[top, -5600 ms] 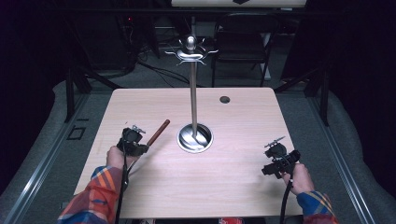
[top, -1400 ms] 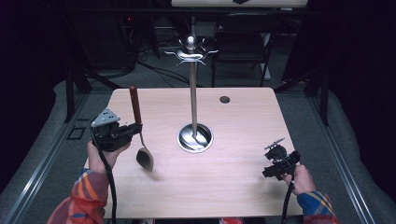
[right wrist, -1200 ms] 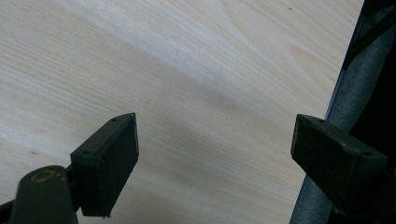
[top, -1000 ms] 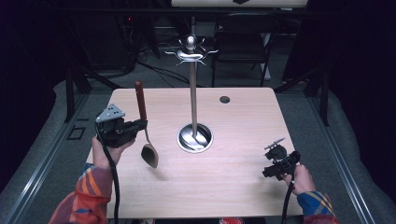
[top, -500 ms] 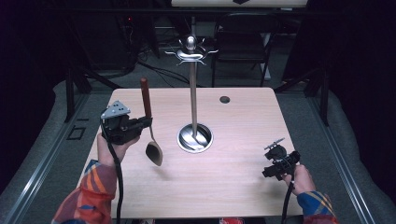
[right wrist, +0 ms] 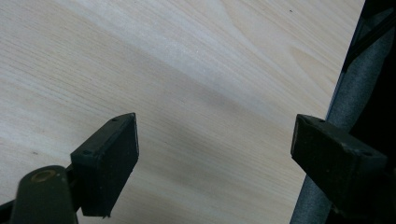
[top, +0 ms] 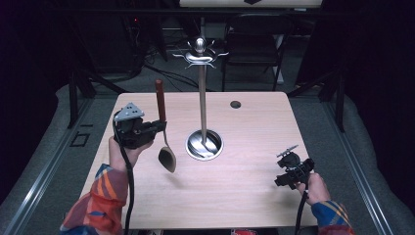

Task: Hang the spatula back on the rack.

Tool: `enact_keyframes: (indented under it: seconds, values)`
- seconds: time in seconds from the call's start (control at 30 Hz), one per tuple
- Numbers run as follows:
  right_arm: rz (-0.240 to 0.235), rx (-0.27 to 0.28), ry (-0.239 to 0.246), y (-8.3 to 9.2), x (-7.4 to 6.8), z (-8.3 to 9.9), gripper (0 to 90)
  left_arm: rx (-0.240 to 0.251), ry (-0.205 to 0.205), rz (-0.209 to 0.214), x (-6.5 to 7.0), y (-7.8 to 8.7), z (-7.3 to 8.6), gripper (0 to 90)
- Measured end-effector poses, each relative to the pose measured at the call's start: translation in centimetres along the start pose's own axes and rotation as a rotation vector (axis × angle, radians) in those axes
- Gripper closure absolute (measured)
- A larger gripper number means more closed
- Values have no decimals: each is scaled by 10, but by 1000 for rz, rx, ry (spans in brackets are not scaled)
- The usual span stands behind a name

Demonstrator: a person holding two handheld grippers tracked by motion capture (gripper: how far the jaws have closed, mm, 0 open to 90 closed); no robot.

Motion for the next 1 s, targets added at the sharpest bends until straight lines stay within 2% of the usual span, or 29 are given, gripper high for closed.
enact_keyframes:
  seconds: [0.03,0.17,0.2,0.23,0.27,0.63,0.7,1.0]
  values:
    - [-14,28,-26,-2,-2,0,146,1,-1,-2,0,0,-3,843]
    - [-21,26,-26,-3,-2,1,146,15,-1,3,-1,0,-8,843]
    - [-20,49,-44,-4,-3,1,146,15,-1,3,-1,0,-8,843]
    - [-20,49,-44,-4,-3,1,146,17,-1,1,-1,0,-10,843]
    - [-15,25,-30,-3,-1,2,146,15,-8,3,1,0,-12,843]
    - [-16,32,-30,-3,-2,2,146,27,-12,13,1,0,-18,843]
    - [-14,30,-29,-2,-1,2,146,25,-25,5,2,0,-21,843]
    - [-14,24,-22,-2,-2,2,146,42,-36,0,2,2,-30,843]
Point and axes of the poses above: each handheld gripper's, and its own axes: y roughly backward along the jaws, z roughly out of its underside, x roughly to its right, the point moved 3 cm from there along -y, roughly forward along the jaws, and after that the axes turned 13 degrees about -y, right-handed, at the moved point
